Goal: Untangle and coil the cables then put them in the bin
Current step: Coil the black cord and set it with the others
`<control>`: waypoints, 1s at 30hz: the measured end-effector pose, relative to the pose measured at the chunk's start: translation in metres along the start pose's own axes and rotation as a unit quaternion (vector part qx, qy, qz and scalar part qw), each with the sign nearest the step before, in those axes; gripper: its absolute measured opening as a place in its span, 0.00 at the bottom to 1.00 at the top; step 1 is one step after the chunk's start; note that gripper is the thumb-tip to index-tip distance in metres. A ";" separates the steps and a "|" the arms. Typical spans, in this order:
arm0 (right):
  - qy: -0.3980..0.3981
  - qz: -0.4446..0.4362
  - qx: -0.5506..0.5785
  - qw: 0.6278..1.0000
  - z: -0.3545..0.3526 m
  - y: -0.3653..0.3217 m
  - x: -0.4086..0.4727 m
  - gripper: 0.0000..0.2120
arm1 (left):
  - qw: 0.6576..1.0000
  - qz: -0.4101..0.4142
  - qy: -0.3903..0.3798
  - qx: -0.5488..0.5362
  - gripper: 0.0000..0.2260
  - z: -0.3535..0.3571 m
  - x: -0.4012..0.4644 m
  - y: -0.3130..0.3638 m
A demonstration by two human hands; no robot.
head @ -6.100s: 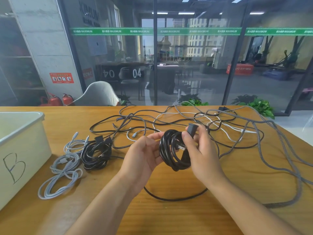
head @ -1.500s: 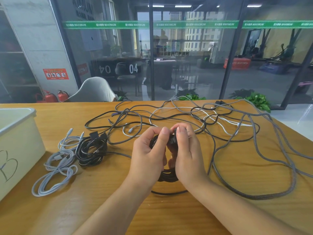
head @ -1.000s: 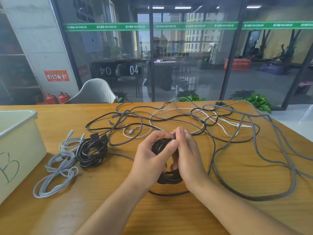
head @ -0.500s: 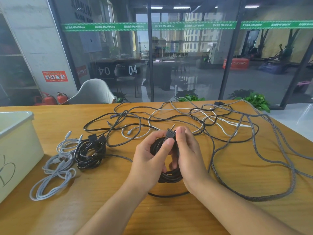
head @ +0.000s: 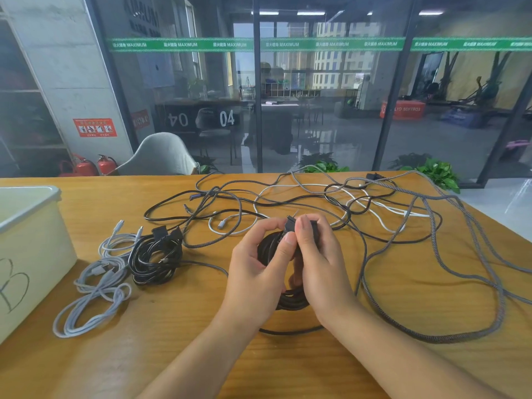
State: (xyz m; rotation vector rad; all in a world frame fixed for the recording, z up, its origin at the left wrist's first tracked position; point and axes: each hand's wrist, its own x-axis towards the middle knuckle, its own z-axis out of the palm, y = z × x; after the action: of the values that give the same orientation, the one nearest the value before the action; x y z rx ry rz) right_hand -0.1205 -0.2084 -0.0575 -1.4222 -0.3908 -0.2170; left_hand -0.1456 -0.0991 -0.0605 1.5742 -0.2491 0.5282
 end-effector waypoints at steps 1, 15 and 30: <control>-0.004 0.005 0.002 1.000 0.000 -0.001 0.000 0.12 | 1.000 0.004 0.000 0.003 0.05 0.000 0.000 0.001; -0.020 -0.085 -0.089 0.992 -0.005 0.004 -0.002 0.11 | 0.999 -0.041 -0.012 0.009 0.16 0.001 -0.001 0.006; -0.005 -0.039 -0.025 0.999 0.004 -0.001 0.002 0.27 | 0.995 -0.006 0.041 0.087 0.27 -0.001 0.001 0.008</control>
State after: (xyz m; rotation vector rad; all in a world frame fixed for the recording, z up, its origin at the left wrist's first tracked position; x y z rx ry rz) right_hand -0.1200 -0.2045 -0.0554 -1.4590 -0.4538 -0.2849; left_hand -0.1481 -0.0983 -0.0530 1.7174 -0.1346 0.6163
